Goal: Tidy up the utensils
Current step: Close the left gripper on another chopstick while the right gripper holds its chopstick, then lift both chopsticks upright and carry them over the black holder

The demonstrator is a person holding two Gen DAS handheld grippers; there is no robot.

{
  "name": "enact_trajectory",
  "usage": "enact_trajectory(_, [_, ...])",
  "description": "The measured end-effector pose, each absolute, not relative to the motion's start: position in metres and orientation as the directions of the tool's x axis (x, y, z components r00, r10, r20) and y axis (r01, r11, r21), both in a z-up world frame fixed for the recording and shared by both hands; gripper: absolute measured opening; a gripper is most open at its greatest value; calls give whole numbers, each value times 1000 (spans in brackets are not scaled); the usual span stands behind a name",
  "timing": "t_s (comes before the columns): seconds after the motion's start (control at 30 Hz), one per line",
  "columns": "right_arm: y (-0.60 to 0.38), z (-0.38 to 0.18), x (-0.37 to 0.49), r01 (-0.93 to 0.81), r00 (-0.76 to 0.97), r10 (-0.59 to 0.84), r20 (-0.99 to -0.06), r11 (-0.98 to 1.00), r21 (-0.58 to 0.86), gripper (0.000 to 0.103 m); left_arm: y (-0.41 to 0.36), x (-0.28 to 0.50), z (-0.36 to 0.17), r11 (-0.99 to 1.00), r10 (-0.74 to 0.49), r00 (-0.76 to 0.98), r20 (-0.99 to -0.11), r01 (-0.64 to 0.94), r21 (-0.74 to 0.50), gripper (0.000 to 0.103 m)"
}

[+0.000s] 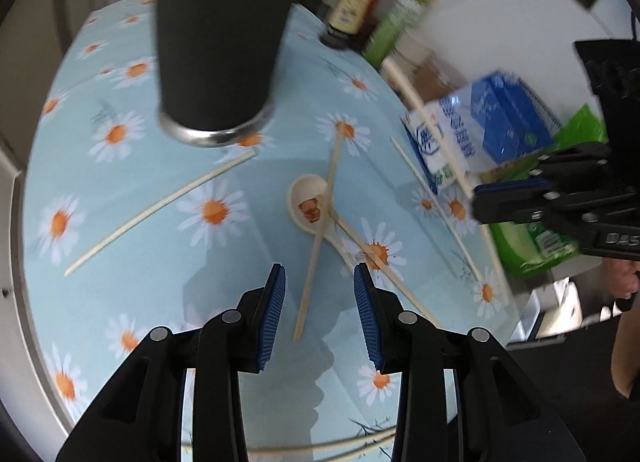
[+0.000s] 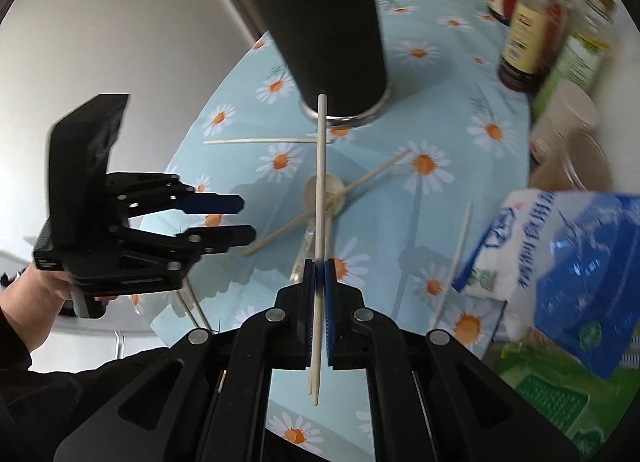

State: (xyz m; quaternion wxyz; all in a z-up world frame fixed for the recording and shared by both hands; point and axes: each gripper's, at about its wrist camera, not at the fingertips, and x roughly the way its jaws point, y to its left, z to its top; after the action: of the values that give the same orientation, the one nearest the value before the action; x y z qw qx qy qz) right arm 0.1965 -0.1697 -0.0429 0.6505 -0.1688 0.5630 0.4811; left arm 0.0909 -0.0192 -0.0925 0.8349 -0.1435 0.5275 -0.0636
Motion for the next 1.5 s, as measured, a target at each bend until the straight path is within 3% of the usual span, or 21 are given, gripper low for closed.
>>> enact_trajectory(0.3, [-199, -39, 203, -779, -69, 466, -882, 528, 340, 5, -35, 123, -116, 975, -219, 310, -925, 39, -218, 33])
enact_trajectory(0.33, [-201, -38, 203, -776, -68, 469, -881, 529, 342, 5, -36, 125, -117, 977, -212, 301, -930, 43, -209, 26])
enact_trajectory(0.67, [-206, -37, 208, -768, -68, 493, -867, 528, 361, 5, -38, 132, -129, 985, -171, 242, -955, 68, -160, 5])
enact_trajectory(0.9, [-201, -39, 211, -775, -73, 493, -867, 519, 361, 5, -41, 138, -128, 985, -172, 262, -950, 51, -164, 4])
enact_trajectory(1.5, [-164, -29, 216, -798, -123, 548, -828, 441, 410, 5, -14, 84, -66, 965, -192, 431, -882, -79, -249, 4])
